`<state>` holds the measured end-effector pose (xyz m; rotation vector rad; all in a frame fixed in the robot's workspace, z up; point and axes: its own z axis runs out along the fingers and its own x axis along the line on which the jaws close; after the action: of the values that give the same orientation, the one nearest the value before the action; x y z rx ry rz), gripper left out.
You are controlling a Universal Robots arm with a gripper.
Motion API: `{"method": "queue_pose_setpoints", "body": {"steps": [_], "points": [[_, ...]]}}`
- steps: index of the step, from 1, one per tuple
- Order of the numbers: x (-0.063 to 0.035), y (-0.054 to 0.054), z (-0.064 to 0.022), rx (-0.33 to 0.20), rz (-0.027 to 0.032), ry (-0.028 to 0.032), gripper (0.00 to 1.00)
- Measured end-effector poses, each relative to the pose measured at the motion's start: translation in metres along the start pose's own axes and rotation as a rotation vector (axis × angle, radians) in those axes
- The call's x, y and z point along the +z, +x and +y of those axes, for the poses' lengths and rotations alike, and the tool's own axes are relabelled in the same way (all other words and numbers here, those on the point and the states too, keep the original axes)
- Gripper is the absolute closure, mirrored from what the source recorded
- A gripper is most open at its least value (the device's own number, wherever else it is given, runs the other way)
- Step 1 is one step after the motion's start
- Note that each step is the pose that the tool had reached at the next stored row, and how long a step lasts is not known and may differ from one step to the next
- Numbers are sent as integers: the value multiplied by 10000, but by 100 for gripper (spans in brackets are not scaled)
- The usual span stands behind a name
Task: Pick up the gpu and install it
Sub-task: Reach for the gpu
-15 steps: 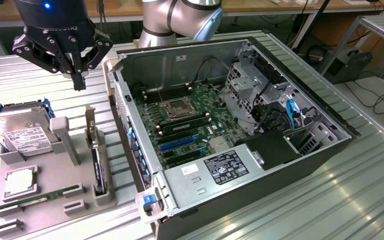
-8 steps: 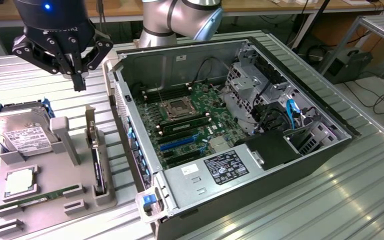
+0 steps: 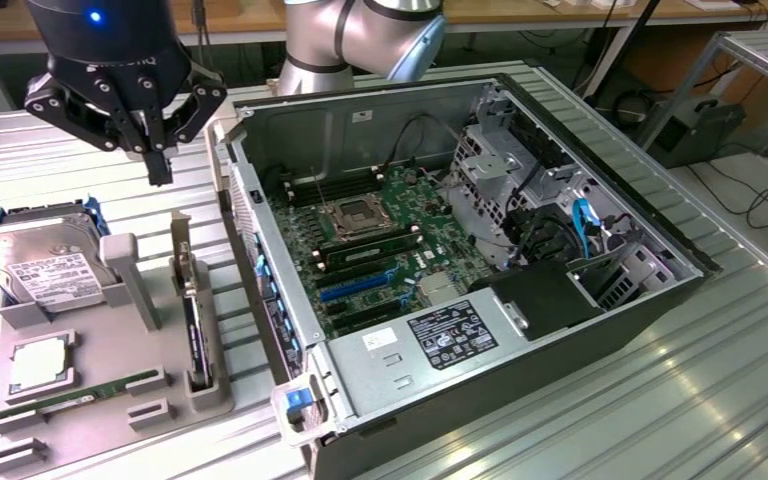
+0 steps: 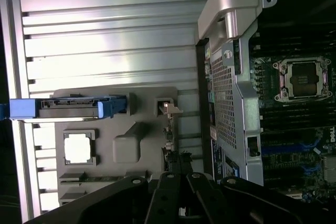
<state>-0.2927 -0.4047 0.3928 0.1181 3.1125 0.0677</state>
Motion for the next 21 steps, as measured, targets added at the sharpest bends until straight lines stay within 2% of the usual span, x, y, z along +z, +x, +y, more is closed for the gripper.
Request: {"method": "queue_pose_setpoints", "body": {"steps": [16,21], "points": [[9,-10,-42,-1,0,0,89],[16,-28,-94,-1,0,0,89]]}}
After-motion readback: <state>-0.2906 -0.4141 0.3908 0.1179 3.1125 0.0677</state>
